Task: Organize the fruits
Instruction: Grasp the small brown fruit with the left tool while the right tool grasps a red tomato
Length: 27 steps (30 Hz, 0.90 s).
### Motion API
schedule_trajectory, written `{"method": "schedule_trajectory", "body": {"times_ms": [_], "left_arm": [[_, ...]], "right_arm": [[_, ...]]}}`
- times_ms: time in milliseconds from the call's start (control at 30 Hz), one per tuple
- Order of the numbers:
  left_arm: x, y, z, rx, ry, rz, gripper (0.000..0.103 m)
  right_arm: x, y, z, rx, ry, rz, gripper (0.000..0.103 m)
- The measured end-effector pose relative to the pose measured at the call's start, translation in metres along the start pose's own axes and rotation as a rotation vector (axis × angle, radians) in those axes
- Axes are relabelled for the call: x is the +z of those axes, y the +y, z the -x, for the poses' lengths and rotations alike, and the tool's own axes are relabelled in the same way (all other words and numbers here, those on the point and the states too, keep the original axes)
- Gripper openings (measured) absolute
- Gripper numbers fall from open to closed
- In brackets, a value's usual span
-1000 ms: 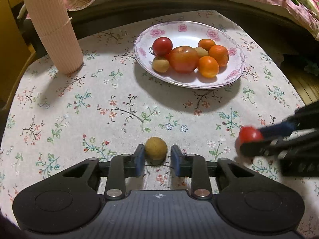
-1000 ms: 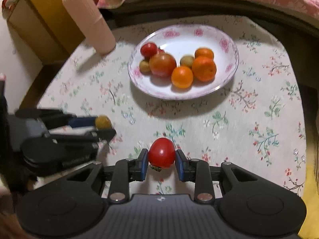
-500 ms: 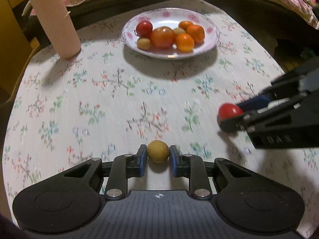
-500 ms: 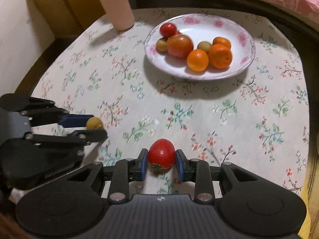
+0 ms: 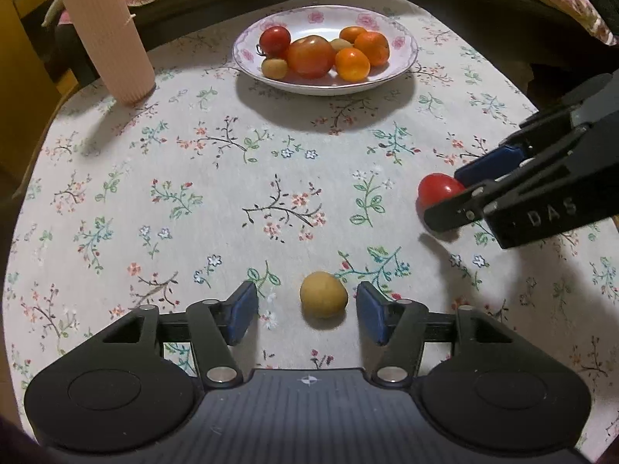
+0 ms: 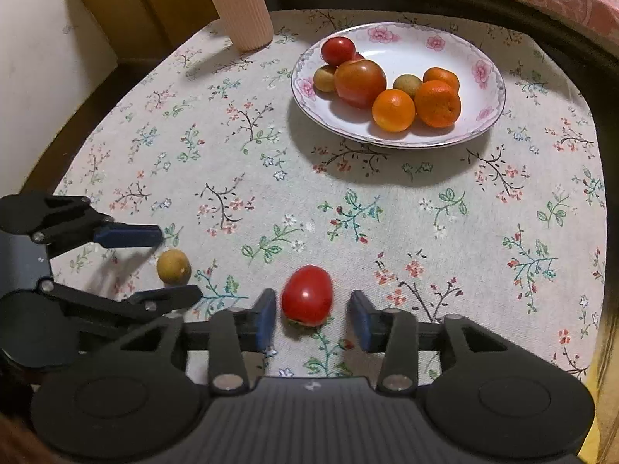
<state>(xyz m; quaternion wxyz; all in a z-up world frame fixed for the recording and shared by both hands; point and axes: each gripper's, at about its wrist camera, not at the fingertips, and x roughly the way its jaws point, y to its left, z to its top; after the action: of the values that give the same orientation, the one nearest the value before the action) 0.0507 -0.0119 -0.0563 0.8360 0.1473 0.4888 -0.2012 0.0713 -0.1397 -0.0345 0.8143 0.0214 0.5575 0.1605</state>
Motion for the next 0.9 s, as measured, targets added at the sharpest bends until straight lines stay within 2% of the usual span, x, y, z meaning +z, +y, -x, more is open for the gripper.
{"method": "schedule_trajectory", "body": {"times_ms": [100,167,433,900], "left_arm": [[0.0002,0.0015,0.0000,-0.014,-0.002,0.013,0.064],[0.0015,0.0007,0.0004,-0.025,-0.001,0.015,0.059],[0.0019,-0.0023,0.0016,-0.053,0.005,0.024,0.055],[0.0041,-0.0037,0.0000,-0.039,0.014,0.032,0.057]], "right_arm": [[-0.0004,0.0007,0.0006,0.001,-0.002,0.008,0.043],[-0.0005,0.0030,0.0005,-0.007,-0.002,0.022,0.043],[-0.0012,0.0049,-0.0001,-0.017,-0.004,0.044,0.043],[0.0036,0.0087,-0.0015,-0.031,-0.005,0.072,0.043]]}}
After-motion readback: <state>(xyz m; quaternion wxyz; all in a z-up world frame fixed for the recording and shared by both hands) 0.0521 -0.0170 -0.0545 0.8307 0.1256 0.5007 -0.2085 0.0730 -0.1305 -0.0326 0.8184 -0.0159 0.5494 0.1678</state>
